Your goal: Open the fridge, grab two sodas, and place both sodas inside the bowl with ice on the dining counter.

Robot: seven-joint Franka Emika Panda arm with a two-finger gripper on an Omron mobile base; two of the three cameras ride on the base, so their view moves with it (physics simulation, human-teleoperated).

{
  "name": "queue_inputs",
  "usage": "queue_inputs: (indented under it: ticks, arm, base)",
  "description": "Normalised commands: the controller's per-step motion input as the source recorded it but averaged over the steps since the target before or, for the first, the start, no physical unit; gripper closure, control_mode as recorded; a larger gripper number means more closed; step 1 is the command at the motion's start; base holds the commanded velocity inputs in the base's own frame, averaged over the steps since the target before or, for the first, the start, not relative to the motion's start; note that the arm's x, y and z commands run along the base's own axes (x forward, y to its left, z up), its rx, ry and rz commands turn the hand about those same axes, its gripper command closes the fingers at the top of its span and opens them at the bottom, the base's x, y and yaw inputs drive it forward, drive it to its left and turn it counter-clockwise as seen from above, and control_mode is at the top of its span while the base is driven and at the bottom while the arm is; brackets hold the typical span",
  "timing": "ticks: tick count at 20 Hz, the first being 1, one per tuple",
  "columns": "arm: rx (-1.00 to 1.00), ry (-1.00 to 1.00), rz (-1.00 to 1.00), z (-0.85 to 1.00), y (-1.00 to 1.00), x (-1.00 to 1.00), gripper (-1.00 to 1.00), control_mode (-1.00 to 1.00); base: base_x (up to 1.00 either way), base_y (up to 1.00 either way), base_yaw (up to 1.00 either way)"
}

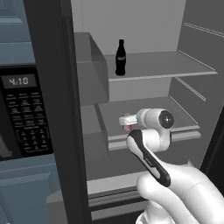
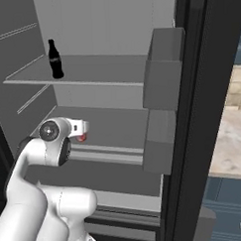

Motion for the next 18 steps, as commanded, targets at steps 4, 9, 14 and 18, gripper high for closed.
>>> queue_inputs:
  ticks: [4, 9, 14, 18]
  arm:
    - [0.00, 0.00, 0.02, -0.16, 0.00, 0.29, -1.00, -1.00]
    - [0.00, 0.00, 0.03, -0.31, 0.00, 0.19, -1.00, -1.00]
    - [0.00, 0.00, 0.03, -0.37, 0.00, 0.14, -1.00, -1.00]
    - [0.00, 0.00, 0.02, -0.33, -0.01, 0.16, -1.00, -1.00]
  base:
    - [0.00, 0.00, 0.00]
    - [0.00, 0.00, 0.00]
    - [0.00, 0.00, 0.00]
    - [0.00, 0.00, 0.00]
